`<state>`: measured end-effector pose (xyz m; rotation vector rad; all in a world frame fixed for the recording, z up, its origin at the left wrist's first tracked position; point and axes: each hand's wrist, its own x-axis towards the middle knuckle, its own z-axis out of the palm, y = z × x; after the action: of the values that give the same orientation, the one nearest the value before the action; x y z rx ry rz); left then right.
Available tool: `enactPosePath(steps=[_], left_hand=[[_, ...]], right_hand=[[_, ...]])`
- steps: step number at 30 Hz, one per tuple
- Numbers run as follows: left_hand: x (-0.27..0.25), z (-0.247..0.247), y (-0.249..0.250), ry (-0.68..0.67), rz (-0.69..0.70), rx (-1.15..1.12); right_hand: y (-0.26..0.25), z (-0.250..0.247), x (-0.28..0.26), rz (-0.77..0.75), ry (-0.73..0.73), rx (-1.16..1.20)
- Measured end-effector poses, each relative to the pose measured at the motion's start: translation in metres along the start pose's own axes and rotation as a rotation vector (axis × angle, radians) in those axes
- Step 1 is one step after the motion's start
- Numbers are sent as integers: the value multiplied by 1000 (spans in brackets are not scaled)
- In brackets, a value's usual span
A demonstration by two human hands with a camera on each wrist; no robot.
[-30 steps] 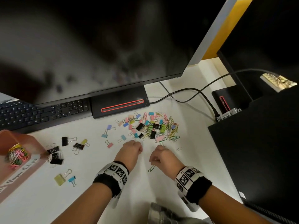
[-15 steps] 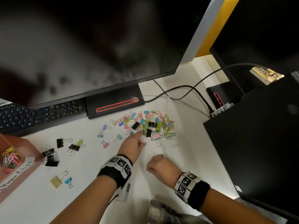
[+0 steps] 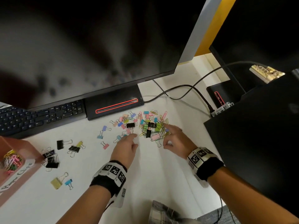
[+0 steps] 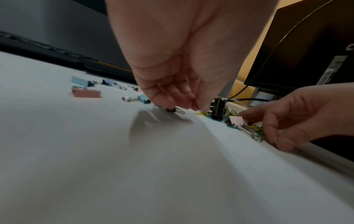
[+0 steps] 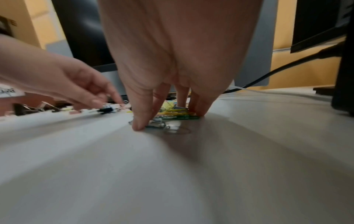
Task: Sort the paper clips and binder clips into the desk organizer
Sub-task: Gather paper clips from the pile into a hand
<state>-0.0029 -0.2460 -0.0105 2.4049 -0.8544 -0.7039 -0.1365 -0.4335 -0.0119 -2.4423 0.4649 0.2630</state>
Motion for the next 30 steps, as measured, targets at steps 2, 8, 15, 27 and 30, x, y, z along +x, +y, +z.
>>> enactPosePath(steps=[2, 8, 15, 27, 30], left_hand=[[5, 4, 6, 3, 40, 9], [28, 12, 20, -44, 12, 91], [40, 12, 28, -41, 67, 167], [27, 12, 5, -86, 74, 188], [18, 11, -2, -93, 98, 83]], right_hand=[[-3, 9, -11, -1, -4, 31], [2, 0, -9, 66, 42, 92], [0, 13, -1, 11, 7, 79], [8, 13, -2, 57, 135, 351], [8, 11, -5, 76, 162, 416]])
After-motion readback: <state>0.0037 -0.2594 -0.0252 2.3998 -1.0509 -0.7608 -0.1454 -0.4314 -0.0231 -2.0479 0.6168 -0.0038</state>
